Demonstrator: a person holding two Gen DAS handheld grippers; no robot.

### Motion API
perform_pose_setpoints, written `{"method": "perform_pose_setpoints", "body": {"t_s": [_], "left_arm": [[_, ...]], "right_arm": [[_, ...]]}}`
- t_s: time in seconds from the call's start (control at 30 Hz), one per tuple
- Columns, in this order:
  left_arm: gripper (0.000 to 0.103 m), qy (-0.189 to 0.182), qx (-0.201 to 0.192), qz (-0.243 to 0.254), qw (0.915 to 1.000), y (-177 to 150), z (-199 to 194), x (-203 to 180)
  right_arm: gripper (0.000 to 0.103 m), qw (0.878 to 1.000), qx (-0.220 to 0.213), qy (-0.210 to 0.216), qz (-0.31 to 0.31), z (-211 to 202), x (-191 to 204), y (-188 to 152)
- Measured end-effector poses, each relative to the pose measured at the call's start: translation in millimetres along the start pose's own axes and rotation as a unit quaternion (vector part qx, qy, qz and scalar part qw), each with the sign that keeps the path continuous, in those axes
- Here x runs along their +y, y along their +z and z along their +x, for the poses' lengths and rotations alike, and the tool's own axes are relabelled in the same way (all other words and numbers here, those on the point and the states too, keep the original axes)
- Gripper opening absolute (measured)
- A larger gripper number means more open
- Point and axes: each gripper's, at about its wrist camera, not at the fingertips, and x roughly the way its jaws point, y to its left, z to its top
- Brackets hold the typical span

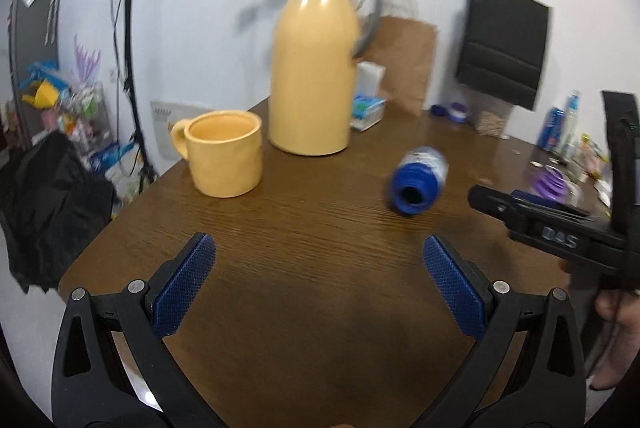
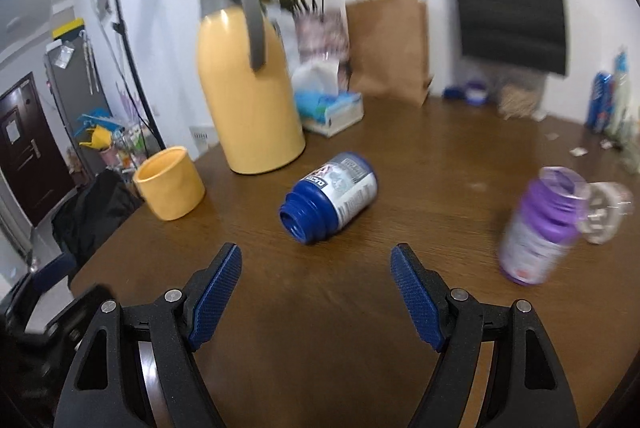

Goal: Flip cup upright
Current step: 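Reach the right gripper to the blue-capped jar lying sideways and close on it, then lift the jar with the right gripper while the left gripper closes on its body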

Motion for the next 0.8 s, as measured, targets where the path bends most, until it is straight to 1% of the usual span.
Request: {"method": "perform_pose_setpoints", "body": {"t_s": [0.03, 0.1, 0.17, 0.23, 0.3, 0.37, 0.4, 0.5, 0.53, 0.57, 0.67, 0.73, 0.8], "left_arm": [[0.103, 0.003, 0.011, -0.003, 0.9999, 3.8, 8.8, 2.7], [0.103, 0.007, 0.026, -0.010, 0.9996, 8.6, 21.3, 7.1], [0.103, 0.008, 0.027, -0.018, 0.9994, 13.7, 31.1, 11.2], [0.103, 0.015, 0.027, -0.024, 0.9992, 17.0, 37.0, 13.6], [0.103, 0.021, 0.030, -0.030, 0.9989, 21.4, 43.9, 16.3], [0.103, 0.019, 0.032, -0.033, 0.9988, 25.7, 49.7, 17.4], [0.103, 0.019, 0.031, -0.033, 0.9988, 27.2, 51.1, 17.1], [0.103, 0.019, 0.027, -0.026, 0.9991, 32.6, 54.5, 16.1], [0.103, 0.019, 0.027, -0.023, 0.9992, 34.4, 55.9, 14.9], [0.103, 0.018, 0.028, -0.020, 0.9992, 35.8, 56.8, 14.0], [0.103, 0.016, 0.024, -0.013, 0.9995, 40.4, 57.3, 9.7], [0.103, 0.010, 0.019, -0.012, 0.9997, 41.2, 55.3, 7.5], [0.103, 0.001, 0.019, -0.010, 0.9998, 40.6, 54.1, 3.0]], "right_arm": [[0.082, 1.000, 0.014, -0.002, 0.014, 14.9, -1.9, 5.9], [0.082, 0.999, 0.025, 0.004, 0.042, 39.9, -6.5, 17.0], [0.081, 0.998, 0.028, -0.006, 0.053, 56.2, -5.5, 26.1], [0.081, 0.998, 0.030, -0.001, 0.060, 68.3, -2.1, 33.4], [0.081, 0.998, 0.027, -0.021, 0.061, 81.1, 2.8, 39.4], [0.082, 0.997, 0.033, -0.050, 0.056, 92.6, 5.4, 43.0], [0.082, 0.996, 0.037, -0.057, 0.058, 98.9, 4.6, 44.5], [0.081, 0.995, 0.051, -0.059, 0.059, 110.0, 1.2, 46.3], [0.077, 0.995, 0.050, -0.061, 0.057, 110.8, -0.6, 45.7], [0.070, 0.996, 0.048, -0.057, 0.052, 110.5, -1.3, 44.9], [0.068, 0.998, 0.049, -0.034, 0.031, 103.8, -5.0, 40.7], [0.068, 0.998, 0.058, -0.014, -0.005, 91.6, -1.8, 32.0], [0.068, 0.994, 0.074, 0.054, -0.055, 66.4, 1.7, 13.3]]}}
